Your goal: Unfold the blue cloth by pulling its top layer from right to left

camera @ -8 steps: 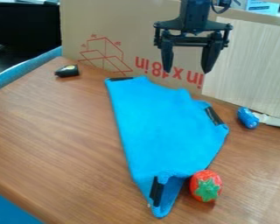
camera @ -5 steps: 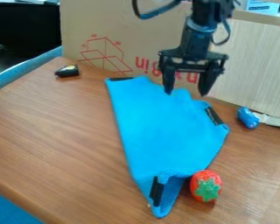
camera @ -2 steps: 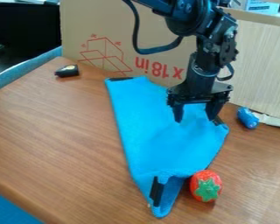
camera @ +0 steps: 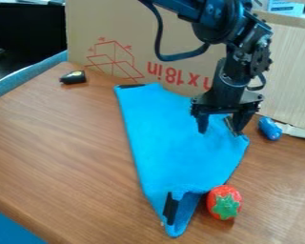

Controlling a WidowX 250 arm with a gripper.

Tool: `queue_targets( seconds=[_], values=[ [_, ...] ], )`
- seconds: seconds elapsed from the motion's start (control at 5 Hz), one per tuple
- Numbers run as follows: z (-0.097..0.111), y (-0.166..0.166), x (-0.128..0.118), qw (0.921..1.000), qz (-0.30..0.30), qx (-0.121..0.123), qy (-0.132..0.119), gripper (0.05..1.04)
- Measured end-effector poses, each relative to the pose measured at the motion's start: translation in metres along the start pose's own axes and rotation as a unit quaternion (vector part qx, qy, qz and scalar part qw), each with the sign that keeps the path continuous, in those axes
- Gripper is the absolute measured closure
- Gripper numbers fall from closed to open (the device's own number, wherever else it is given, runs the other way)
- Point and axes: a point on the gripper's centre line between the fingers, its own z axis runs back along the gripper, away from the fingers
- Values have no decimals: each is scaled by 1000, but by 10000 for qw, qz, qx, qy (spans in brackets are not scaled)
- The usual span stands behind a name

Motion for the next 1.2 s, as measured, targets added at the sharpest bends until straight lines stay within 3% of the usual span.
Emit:
queue_targets(
  seconds=[0.4,0.6,1.0,1.2],
  values=[
    [-5,-14,10,9998,189,69,20,83],
    [-14,-18,10,9996,235,181,-44,128],
    [-19,-18,10,9990,235,329,-200,694],
    [-21,-19,5,9991,199,291,-236,893]
  ],
)
